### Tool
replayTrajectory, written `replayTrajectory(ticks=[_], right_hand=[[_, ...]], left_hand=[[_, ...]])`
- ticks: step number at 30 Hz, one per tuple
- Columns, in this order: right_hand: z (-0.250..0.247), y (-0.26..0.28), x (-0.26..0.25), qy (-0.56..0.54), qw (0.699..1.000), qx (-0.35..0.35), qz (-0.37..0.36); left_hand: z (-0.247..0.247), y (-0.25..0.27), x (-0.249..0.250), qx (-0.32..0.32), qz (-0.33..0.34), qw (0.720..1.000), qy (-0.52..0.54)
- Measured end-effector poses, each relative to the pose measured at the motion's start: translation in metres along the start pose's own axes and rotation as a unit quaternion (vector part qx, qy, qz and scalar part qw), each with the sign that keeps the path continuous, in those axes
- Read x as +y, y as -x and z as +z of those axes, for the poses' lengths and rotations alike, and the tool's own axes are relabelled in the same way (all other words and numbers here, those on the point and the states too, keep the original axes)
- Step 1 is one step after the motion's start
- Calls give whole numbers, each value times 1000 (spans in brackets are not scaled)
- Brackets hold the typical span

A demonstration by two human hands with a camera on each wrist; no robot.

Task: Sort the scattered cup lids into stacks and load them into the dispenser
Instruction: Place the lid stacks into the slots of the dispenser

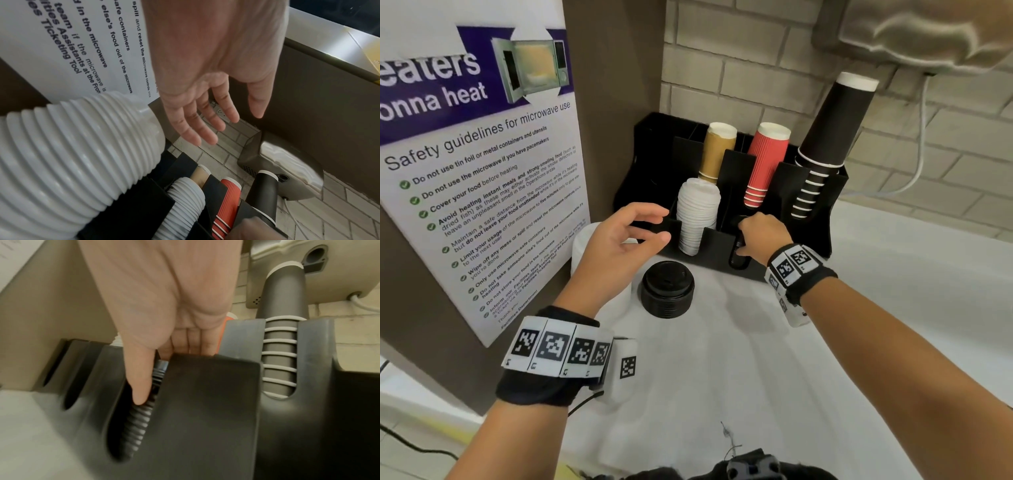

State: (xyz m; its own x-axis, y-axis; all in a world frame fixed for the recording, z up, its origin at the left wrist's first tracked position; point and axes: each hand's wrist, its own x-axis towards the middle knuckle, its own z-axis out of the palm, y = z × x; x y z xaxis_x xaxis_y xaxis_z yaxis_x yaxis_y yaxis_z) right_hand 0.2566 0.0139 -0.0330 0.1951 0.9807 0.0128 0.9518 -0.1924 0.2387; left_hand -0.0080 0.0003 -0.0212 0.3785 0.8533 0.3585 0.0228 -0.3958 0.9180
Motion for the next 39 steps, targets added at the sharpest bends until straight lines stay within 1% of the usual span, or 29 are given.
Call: replayTrajectory(ticks=[2, 5, 6, 7, 8, 9, 10, 11, 13, 14, 15, 16, 17, 18, 19, 20, 21, 22, 23, 26, 28, 31, 34, 36, 39], right_hand=[[1, 3, -3, 1, 1000, -19, 2], [-11, 7, 0, -22, 999, -39, 7], [-18, 8, 1, -36, 999, -27, 6], [-24, 9, 0, -57, 998, 6, 2], [-31, 11, -3, -88, 995, 56, -5], [-35, 12, -9, -125, 986, 106, -22], [-40, 14, -18, -159, 977, 133, -51], [-42, 16, -29, -187, 970, 126, -89], [-39, 20, -45, -227, 959, 79, -147], [-36, 20, -46, -244, 955, 83, -147], [-34, 18, -41, -266, 950, 111, -123], [-34, 14, -30, -286, 944, 139, -85], [-33, 10, -16, -294, 943, 146, -46], [-32, 6, 0, -282, 952, 119, -12], [-31, 3, 15, -250, 966, 64, 8], [-28, 1, 25, -212, 977, 5, 6], [-24, 1, 32, -183, 982, -40, -9], [-20, 1, 33, -169, 983, -63, -24], [-14, 2, 31, -152, 986, -63, -31], [2, 2, 20, -58, 998, -6, -27], [7, 1, 13, -19, 999, 20, -18], [14, 1, 9, 22, 999, 35, -24], [22, 4, 6, 39, 998, 49, -29], [23, 6, 6, 40, 998, 45, -29], [9, 9, 8, 12, 999, 39, -23]], left_hand=[[1, 0, 0, -1, -1, 1000, 1], [1, 0, 0, -2, 3, 1000, 0], [1, 0, 0, -2, 6, 1000, 2], [1, 0, 0, -2, 7, 1000, 4], [0, 0, 0, -2, 9, 1000, 6], [0, -1, 0, -1, 10, 1000, 7], [0, -1, 0, -1, 10, 1000, 8], [0, -1, -1, 0, 10, 1000, 8], [-2, 0, -1, 2, 10, 1000, 8], [-3, 0, -1, 3, 10, 1000, 8], [-4, 1, -1, 4, 11, 1000, 6], [-6, 2, -1, 5, 12, 1000, 4], [-8, 4, -2, 6, 11, 1000, 1], [-9, 5, -2, 6, 10, 1000, 0], [-10, 6, -3, 7, 9, 1000, -1], [-11, 6, -2, 8, 8, 1000, -1], [-11, 6, -2, 8, 9, 1000, -1], [-10, 6, -1, 8, 10, 1000, 0], [-8, 6, -1, 7, 11, 1000, 2], [-3, 4, 2, 4, 17, 1000, 9], [0, 3, 2, -2, 17, 1000, 6], [1, 2, 1, -4, 15, 1000, 8], [0, 1, 1, -3, 12, 1000, 7], [-1, 1, 0, -2, 12, 1000, 8], [-2, 0, 2, -3, 12, 1000, 10]])
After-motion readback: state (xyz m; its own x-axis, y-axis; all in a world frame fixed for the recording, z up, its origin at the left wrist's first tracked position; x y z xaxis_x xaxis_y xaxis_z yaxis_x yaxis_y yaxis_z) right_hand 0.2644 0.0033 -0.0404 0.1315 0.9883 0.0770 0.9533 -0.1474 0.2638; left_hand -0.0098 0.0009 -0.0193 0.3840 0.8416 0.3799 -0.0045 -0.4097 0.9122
